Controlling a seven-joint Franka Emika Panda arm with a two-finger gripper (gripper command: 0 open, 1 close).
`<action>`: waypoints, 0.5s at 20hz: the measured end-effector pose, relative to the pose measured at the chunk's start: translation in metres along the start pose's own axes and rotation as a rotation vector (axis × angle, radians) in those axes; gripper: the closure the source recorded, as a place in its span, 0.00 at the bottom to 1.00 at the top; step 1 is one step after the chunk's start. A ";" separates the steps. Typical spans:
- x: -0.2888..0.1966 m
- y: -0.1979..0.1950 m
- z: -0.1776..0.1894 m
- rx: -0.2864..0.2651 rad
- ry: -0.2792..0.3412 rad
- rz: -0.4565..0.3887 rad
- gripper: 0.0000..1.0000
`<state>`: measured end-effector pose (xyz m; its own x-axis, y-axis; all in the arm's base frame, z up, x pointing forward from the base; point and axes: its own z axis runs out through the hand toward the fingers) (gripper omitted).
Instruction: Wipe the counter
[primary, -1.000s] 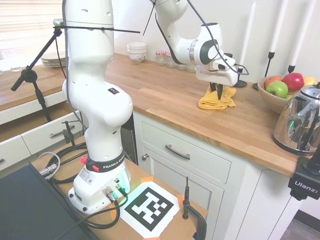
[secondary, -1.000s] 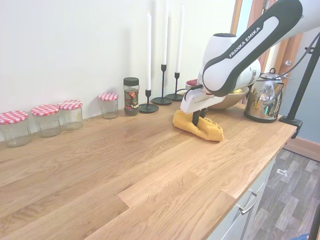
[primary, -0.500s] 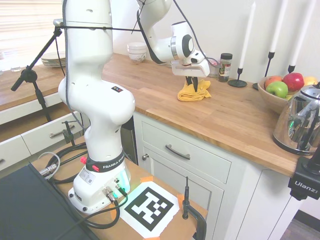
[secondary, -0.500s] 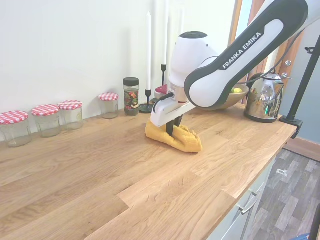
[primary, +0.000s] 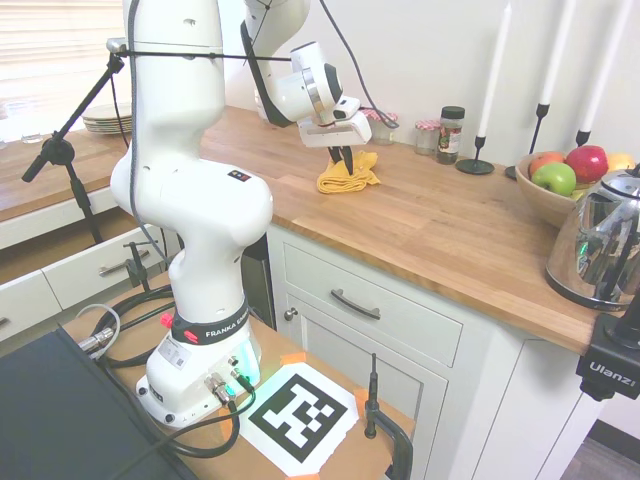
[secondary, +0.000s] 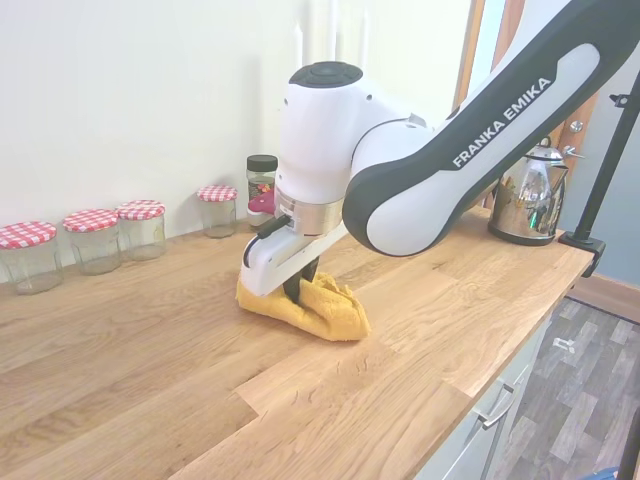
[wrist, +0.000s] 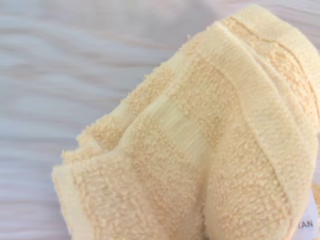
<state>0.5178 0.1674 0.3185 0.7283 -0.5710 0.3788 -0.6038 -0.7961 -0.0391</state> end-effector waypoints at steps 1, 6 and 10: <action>-0.008 -0.008 -0.002 -0.003 0.006 -0.012 1.00; -0.042 -0.045 -0.012 -0.019 0.033 -0.067 1.00; -0.048 -0.054 -0.014 -0.028 0.037 -0.077 1.00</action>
<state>0.5106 0.2405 0.3153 0.7611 -0.4998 0.4135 -0.5553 -0.8315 0.0170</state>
